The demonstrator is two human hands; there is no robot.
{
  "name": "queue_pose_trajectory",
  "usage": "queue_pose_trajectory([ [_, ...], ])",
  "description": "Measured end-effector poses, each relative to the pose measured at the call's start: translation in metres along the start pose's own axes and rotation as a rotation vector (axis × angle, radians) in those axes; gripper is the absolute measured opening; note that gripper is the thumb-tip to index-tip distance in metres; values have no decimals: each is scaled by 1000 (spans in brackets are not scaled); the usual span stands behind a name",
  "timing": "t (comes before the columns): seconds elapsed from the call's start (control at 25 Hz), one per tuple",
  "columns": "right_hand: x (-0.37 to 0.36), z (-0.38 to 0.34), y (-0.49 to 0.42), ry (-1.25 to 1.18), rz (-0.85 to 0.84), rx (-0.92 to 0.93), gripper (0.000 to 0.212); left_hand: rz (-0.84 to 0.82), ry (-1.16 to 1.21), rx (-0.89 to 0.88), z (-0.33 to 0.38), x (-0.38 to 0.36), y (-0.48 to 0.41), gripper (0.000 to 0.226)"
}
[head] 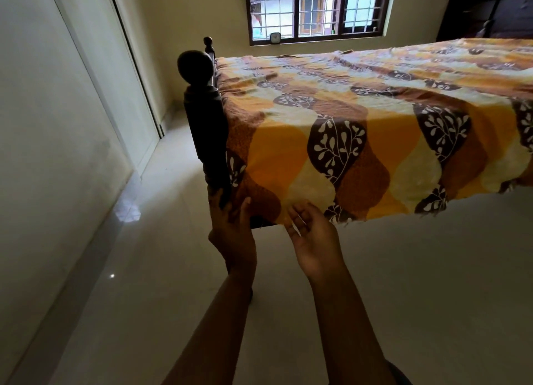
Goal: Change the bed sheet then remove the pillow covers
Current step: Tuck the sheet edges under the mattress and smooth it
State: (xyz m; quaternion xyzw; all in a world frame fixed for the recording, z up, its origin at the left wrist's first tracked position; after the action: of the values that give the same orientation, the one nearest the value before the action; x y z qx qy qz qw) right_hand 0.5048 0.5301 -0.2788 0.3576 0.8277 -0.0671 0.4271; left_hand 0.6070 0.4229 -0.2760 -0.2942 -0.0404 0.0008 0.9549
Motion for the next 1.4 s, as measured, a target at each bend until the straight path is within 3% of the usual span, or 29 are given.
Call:
queue_pose_trajectory([
  [0.08, -3, 1, -3, -94, 9, -27, 17, -24, -48, -48, -7, -5, 1, 49],
  [0.24, -7, 6, -12, -165, -12, -59, 37, -8, -98, -76, -18, -11, -6, 21],
  [0.4, -8, 3, -23, -120, -21, -64, 38, 38, -61, -76, -27, -11, -12, 3],
  [0.56, -4, -4, -27, -25, 1, -108, 26, -26, -10, -43, -22, -10, -16, 10],
  [0.64, -7, -10, -27, -41, 2, -122, 17, -91, -64, -47, -20, -10, -20, 28],
  [0.72, -13, -18, -25, -80, -11, -120, 18, -162, -155, 50, -19, -9, -26, 28],
  [0.8, -20, -28, -21, -104, -44, -110, 25, -258, -45, 292, -20, -10, -31, 16],
  [0.96, -31, -46, -14, -145, -122, -105, 45, -407, 654, 854, -1, -28, -32, 17],
  [1.08, -35, -51, -13, -160, -151, -104, 51, -397, 1159, 1039, 5, -35, -30, 41],
  [1.16, -33, -49, -13, -175, -164, -99, 51, -430, 1386, 1049, 8, -38, -24, 47],
  [1.28, -28, -44, -11, -192, -160, -98, 46, -422, 1287, 1037, -8, -39, -7, 37],
  [1.4, -24, -40, -11, -187, -157, -101, 42, -357, 956, 986, -34, -30, 2, 29],
])
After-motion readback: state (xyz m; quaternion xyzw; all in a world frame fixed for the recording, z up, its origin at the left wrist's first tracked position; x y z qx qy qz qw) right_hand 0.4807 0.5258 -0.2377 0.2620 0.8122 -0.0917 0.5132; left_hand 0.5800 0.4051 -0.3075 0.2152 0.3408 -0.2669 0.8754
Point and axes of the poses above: each hand's wrist, its own y-axis away from the middle knuckle, its own x-axis out of the back of the hand, z = x × y, the point moved 6 cm from there along -y, towards the middle knuckle, and after that the axes turned 7 degrees about -z, right-handed, at the moved point
